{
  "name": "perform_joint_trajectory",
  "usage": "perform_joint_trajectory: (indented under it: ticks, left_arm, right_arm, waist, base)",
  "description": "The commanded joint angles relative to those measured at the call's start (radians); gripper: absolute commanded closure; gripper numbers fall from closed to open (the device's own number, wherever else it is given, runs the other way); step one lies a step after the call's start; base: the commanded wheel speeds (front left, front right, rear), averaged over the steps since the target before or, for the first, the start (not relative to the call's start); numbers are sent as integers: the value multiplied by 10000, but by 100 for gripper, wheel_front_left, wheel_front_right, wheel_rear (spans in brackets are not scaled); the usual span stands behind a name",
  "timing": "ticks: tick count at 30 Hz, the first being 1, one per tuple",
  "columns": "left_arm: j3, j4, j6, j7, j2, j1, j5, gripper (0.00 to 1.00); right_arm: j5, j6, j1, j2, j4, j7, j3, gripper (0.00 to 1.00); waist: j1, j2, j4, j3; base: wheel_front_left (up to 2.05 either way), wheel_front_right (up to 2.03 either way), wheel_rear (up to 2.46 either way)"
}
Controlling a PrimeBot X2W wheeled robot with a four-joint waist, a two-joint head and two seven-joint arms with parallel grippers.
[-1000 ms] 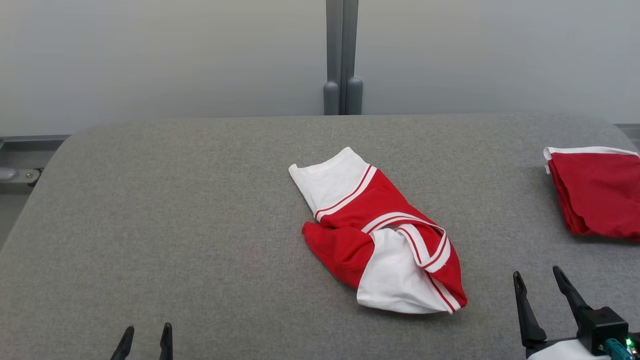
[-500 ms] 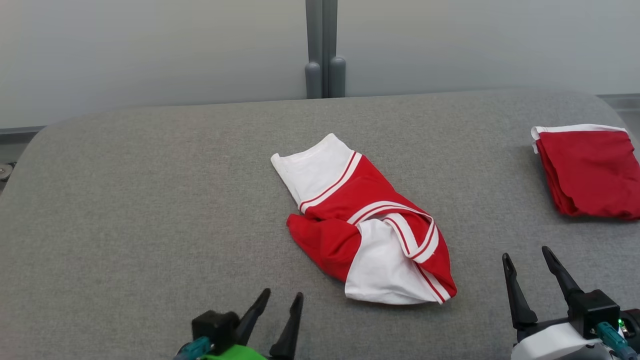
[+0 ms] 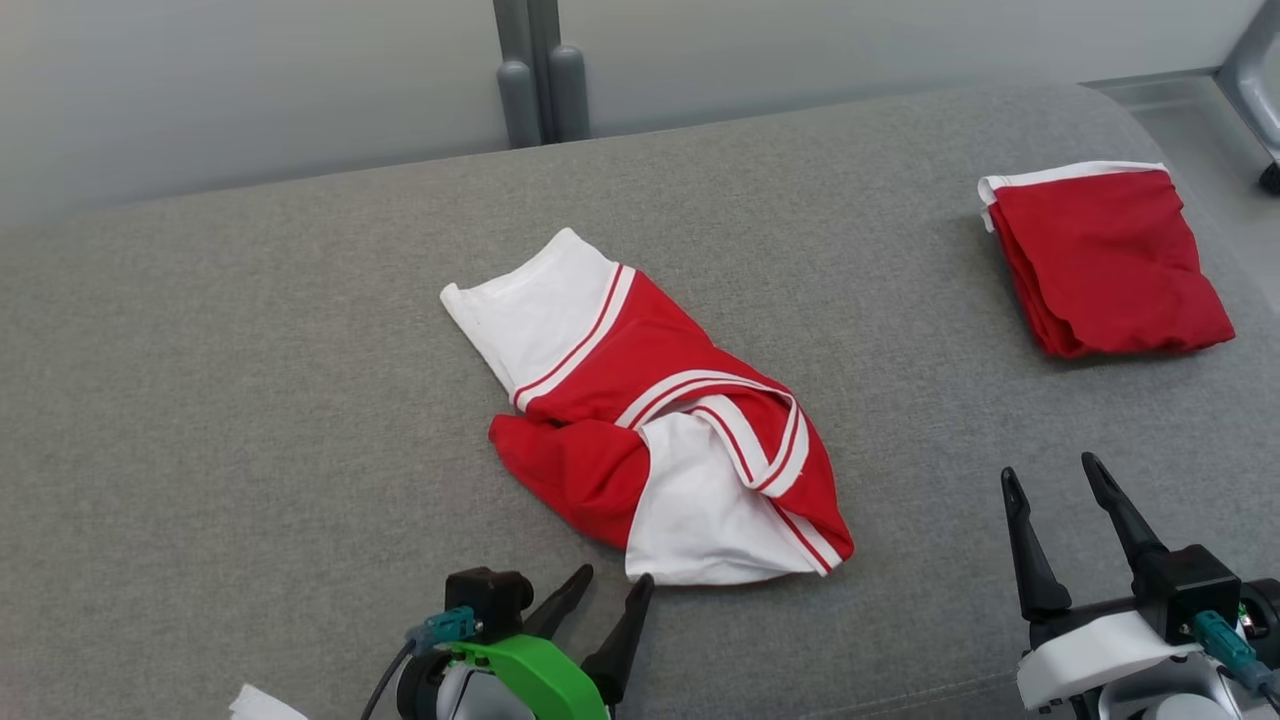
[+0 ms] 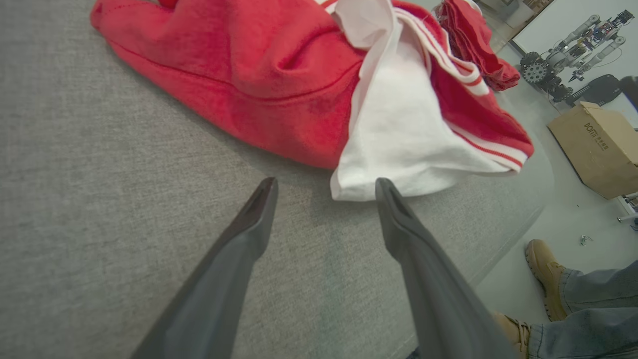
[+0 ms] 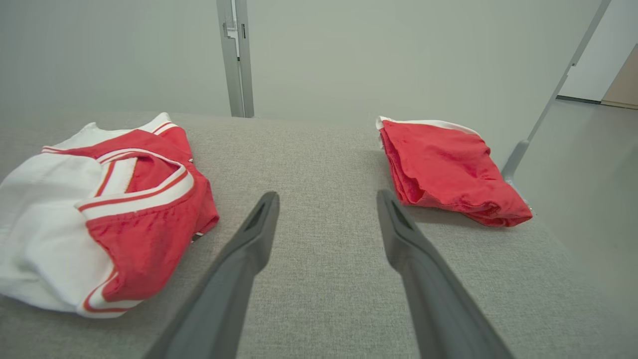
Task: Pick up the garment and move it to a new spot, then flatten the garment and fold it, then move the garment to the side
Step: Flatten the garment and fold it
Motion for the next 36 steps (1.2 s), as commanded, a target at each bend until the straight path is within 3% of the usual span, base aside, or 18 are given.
perform_joint_trajectory:
  ticks: [1,2,4,5,6,7,8,18,25,36]
  left_arm:
    - [-83,177,-24,-72,99,-238,-162,0]
    - [-168,301,-24,-88,111,-314,-271,0]
    - [-313,523,-25,-148,140,-490,-433,16]
    - [-390,640,-25,-155,148,-554,-503,31]
    - [-509,717,-25,-155,158,-627,-580,55]
    - [-610,763,-25,-215,159,-706,-691,66]
    - [-779,817,-25,-291,160,-823,-884,100]
    - [-1953,31,-26,-339,449,-1227,-1762,100]
    - [-2460,-1462,-24,-222,881,-1382,-2330,100]
    - [-1564,-4226,364,572,1716,-2774,-2708,100]
  right_arm:
    - [55,-8,-179,-37,-37,2,-20,0]
    - [48,-8,-182,-35,-38,2,-28,0]
    - [51,-8,-200,-27,-56,0,-36,0]
    - [46,-8,-210,-26,-62,2,-42,0]
    - [50,-8,-220,-34,-62,0,-48,0]
    - [56,-8,-235,-46,-52,2,-58,0]
    - [52,-8,-243,-44,-30,0,-75,0]
    - [2,-8,-192,92,80,2,-60,0]
    - [35,-8,-94,178,154,0,-53,0]
    - [81,-8,-195,373,200,0,-4,0]
  waist:
    - [0,-1,-355,346]
    - [0,-1,-401,386]
    - [0,-1,-469,446]
    - [0,-1,-493,466]
    - [0,-1,-514,482]
    - [0,-1,-531,495]
    - [0,-1,-548,500]
    - [0,-1,-450,401]
    - [0,-1,-397,300]
    - [0,-1,-312,274]
  base:
    - [0,0,0]
    - [0,0,0]
    - [0,0,0]
    - [0,0,0]
    - [0,0,0]
    - [0,0,0]
    - [0,0,0]
    - [0,0,0]
    - [0,0,0]
    - [0,0,0]
